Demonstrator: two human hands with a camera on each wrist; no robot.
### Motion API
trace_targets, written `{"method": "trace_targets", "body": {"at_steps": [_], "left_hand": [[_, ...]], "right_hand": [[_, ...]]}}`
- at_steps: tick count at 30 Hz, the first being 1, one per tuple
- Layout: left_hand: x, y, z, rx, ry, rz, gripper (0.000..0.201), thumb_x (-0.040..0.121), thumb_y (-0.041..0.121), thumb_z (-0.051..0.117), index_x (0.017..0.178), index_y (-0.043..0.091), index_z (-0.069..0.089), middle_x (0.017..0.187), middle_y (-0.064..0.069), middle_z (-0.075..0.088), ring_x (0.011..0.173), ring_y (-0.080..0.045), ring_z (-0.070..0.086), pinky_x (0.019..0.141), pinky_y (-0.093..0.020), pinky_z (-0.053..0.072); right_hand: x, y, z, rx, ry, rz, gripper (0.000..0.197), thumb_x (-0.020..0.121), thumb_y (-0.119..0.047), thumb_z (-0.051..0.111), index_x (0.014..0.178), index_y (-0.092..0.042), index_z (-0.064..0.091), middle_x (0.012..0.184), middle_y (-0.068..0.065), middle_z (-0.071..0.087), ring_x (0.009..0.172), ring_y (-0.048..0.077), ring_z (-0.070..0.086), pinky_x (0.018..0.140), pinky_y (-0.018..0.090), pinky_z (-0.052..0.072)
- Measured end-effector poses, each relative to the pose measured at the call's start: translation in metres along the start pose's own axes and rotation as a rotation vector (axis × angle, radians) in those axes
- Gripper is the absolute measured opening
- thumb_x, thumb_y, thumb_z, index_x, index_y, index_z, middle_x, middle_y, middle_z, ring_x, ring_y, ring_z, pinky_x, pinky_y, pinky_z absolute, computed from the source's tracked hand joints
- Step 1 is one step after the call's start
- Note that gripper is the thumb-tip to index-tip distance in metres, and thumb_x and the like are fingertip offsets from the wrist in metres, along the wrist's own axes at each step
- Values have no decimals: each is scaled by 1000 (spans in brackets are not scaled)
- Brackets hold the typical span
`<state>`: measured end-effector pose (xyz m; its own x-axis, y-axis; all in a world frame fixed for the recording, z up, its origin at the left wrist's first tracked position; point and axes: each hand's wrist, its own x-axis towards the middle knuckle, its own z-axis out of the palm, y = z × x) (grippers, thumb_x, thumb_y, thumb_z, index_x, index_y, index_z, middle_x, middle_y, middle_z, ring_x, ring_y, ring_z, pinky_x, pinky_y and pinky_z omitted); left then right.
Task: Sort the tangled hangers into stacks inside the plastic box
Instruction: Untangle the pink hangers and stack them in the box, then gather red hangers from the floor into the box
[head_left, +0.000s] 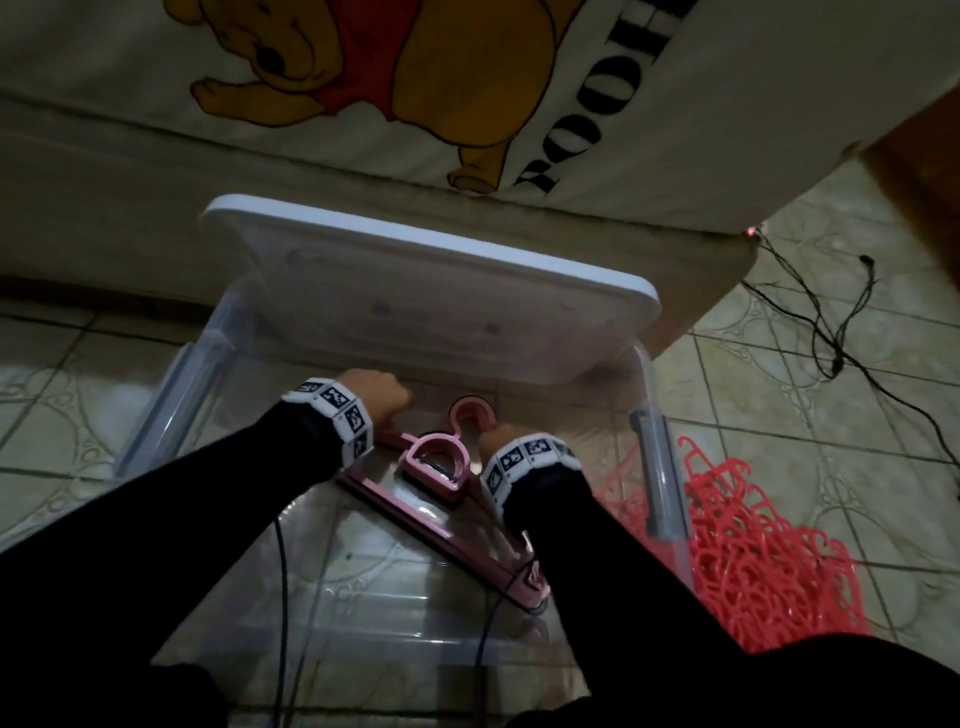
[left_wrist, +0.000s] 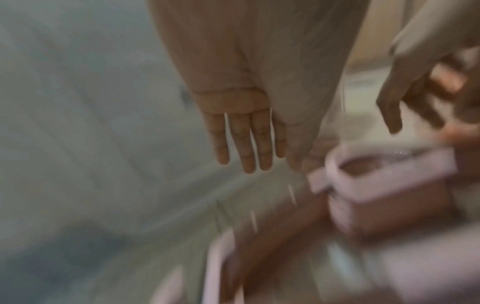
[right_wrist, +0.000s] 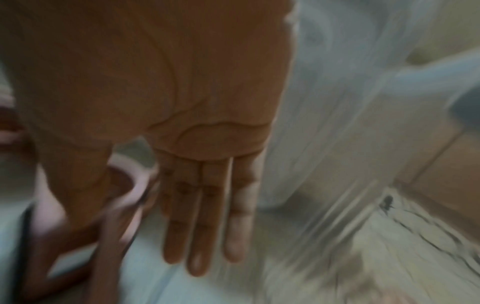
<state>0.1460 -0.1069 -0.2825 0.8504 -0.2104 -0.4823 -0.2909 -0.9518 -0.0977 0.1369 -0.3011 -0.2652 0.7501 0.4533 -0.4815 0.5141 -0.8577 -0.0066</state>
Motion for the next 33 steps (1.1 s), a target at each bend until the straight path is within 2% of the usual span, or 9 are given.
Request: {"method": "trace_targets", "body": {"at_steps": [2, 5, 8, 10, 14, 18, 23, 27, 33], "left_hand": [[-11, -2, -31, -23, 104, 1, 31, 92, 27, 50, 122, 20, 54, 118, -12, 62, 107, -31, 61, 83, -38, 50], [-29, 2, -80, -106, 252, 10, 33, 91, 28, 52, 124, 24, 53, 115, -7, 65, 105, -28, 62, 82, -36, 50], [-45, 19, -132, -147, 446, 12, 28, 93, 37, 51, 117, 26, 58, 106, 0, 68, 97, -24, 63, 73, -31, 48], [-52, 39, -165, -199, 526, 27, 26, 93, 41, 50, 112, 26, 60, 101, 2, 69, 92, -22, 63, 69, -31, 47], [-55, 97, -217, -315, 591, 41, 28, 92, 50, 48, 104, 29, 61, 103, 4, 69, 99, -23, 61, 73, -31, 44], [-41, 171, -239, -316, 539, 109, 36, 91, 55, 47, 105, 25, 63, 111, -4, 68, 105, -27, 61, 83, -34, 49], [-5, 248, -233, -296, 480, 188, 38, 90, 58, 47, 105, 25, 59, 112, -4, 67, 105, -27, 61, 83, -35, 50], [31, 296, -212, -239, 370, 213, 47, 89, 60, 46, 116, 23, 56, 117, -1, 64, 108, -24, 59, 85, -35, 49], [86, 349, -160, -179, 177, 177, 69, 85, 67, 48, 126, 11, 47, 122, -12, 58, 109, -28, 58, 78, -34, 44]], "right_hand": [[-5, 6, -32, 21, 40, -34, 19, 78, -24, 59, 96, -23, 59, 85, 3, 65, 85, 25, 68, 63, 33, 50], [-11, 23, -79, 18, 68, -12, 26, 80, -34, 66, 100, -16, 65, 101, 12, 68, 95, 29, 67, 81, 42, 55], [-40, 58, -129, 30, 160, -3, 29, 86, -36, 64, 103, -12, 68, 104, 11, 68, 97, 29, 64, 84, 34, 51], [-73, 89, -157, 66, 250, 59, 29, 86, -37, 63, 103, -14, 69, 105, 9, 69, 98, 27, 63, 80, 28, 46], [-151, 159, -171, 176, 366, 262, 34, 85, -41, 64, 105, -13, 67, 109, 12, 68, 104, 28, 61, 85, 30, 47], [-215, 226, -131, 351, 415, 521, 48, 80, -49, 67, 113, -15, 59, 116, 9, 63, 110, 26, 56, 88, 32, 44], [-263, 287, -28, 567, 326, 774, 63, 75, -53, 71, 121, -13, 53, 121, 9, 61, 111, 25, 57, 87, 30, 45], [-282, 312, 62, 697, 235, 904, 78, 69, -57, 74, 126, -11, 48, 128, 9, 57, 114, 26, 55, 87, 31, 44], [-277, 325, 156, 784, 95, 1018, 106, 57, -66, 77, 136, -8, 35, 137, 12, 47, 123, 28, 48, 98, 37, 44]]}}
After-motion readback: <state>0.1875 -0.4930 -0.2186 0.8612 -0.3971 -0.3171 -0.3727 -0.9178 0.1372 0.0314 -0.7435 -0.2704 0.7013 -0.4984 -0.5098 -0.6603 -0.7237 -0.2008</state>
